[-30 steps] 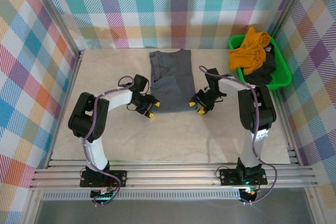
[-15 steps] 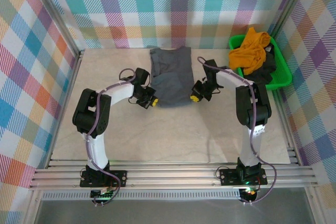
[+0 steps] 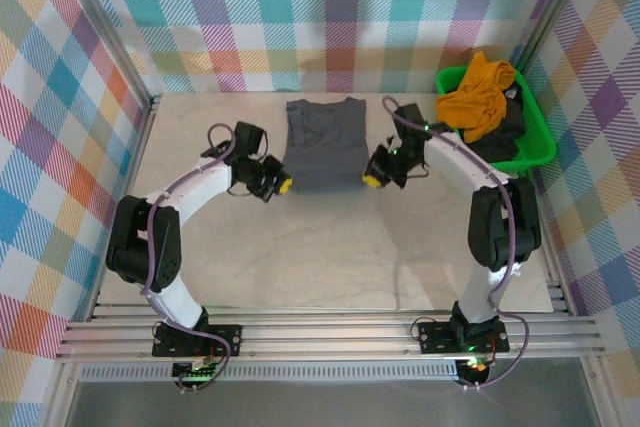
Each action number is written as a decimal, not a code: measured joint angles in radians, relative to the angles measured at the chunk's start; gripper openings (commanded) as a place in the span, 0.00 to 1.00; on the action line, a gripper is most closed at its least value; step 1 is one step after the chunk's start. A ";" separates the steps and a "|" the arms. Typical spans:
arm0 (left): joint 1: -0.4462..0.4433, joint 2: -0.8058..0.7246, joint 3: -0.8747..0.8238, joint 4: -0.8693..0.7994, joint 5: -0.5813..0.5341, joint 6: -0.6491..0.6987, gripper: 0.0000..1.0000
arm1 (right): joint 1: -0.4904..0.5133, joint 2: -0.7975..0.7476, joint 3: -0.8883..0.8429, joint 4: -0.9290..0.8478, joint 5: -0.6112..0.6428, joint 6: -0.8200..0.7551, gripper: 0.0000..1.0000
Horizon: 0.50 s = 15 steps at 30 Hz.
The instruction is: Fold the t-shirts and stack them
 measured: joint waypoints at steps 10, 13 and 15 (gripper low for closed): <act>-0.097 -0.307 -0.339 -0.196 0.118 0.105 0.00 | 0.122 -0.236 -0.396 -0.107 -0.143 -0.038 0.00; -0.112 -0.404 -0.354 -0.252 0.154 0.112 0.00 | 0.123 -0.311 -0.414 -0.167 -0.178 -0.045 0.00; -0.112 -0.444 -0.346 -0.276 0.160 0.112 0.00 | 0.123 -0.346 -0.406 -0.195 -0.194 -0.043 0.00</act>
